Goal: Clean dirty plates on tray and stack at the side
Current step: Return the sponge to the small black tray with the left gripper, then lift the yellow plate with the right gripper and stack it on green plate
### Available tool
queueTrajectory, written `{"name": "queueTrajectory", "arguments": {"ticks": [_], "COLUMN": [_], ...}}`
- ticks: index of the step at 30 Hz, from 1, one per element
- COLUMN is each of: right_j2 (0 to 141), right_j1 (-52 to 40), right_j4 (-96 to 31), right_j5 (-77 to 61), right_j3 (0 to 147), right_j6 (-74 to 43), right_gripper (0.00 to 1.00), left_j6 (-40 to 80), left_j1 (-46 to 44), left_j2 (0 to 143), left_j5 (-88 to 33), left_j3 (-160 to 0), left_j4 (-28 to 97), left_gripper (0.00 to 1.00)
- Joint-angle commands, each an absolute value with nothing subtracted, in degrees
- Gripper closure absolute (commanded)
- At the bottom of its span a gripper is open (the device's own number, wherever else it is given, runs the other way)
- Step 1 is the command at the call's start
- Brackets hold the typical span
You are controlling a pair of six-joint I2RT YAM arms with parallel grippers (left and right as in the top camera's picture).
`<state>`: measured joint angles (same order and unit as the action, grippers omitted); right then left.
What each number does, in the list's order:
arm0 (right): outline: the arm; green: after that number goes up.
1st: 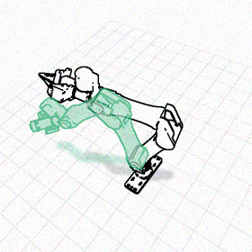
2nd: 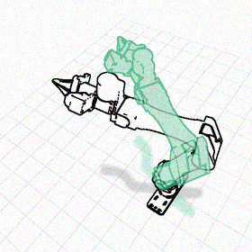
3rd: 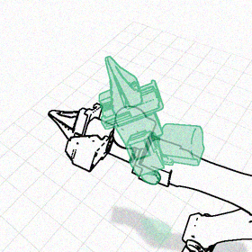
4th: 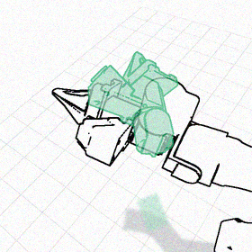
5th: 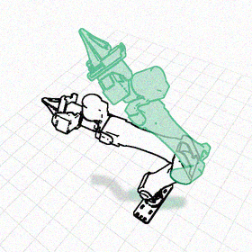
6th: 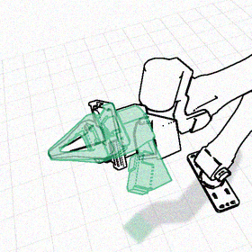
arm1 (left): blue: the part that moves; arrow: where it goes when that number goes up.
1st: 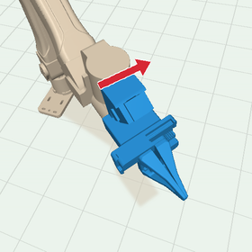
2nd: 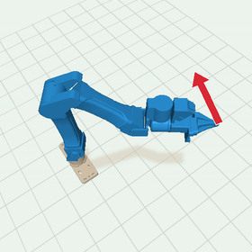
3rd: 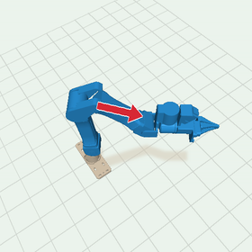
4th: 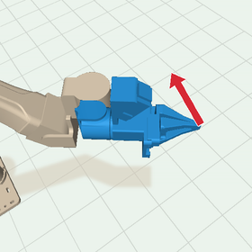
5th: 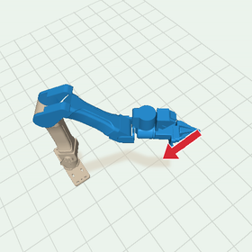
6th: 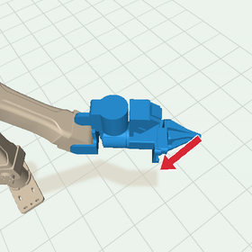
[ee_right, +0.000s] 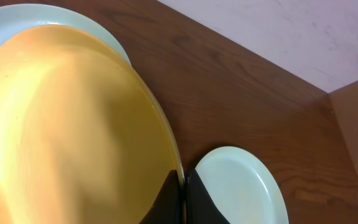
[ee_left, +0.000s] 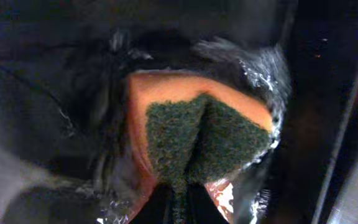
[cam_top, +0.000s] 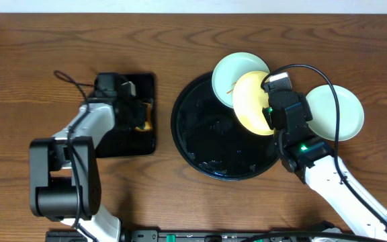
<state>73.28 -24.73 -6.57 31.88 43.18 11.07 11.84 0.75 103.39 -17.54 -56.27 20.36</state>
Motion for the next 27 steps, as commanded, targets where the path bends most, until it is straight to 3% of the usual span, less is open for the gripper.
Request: {"name": "queueTrajectory", "arguments": {"ticks": [1,4,9,14,27], "right_j2": [72.2,72.2,72.2,72.2,72.2], "right_j1": [-25.28,-25.28,-25.28,-25.28,-25.28], "right_j4": [-6.5,-6.63,-6.48,-6.48,-6.61], "right_j5": [32.95,32.95,32.93,32.95,32.95], "right_j3": [44.58,44.58,44.58,44.58,44.58], "right_j6": [11.2,11.2,11.2,11.18,11.2], "right_gripper": [0.99,0.99,0.99,0.99,0.99], "left_j6": [15.46,21.98,23.66,14.68,10.07], "left_j1": [-0.25,-0.12,-0.67,-3.84,-14.5], "left_j2": [105.1,104.77,102.02,100.51,100.62], "left_j5": [-0.23,5.32,3.81,-15.51,-15.44], "left_j3": [-55.72,-55.75,-55.9,-55.9,-55.75], "left_j4": [21.65,22.57,22.85,20.73,22.13], "left_gripper": [0.92,0.92,0.93,0.92,0.92]}}
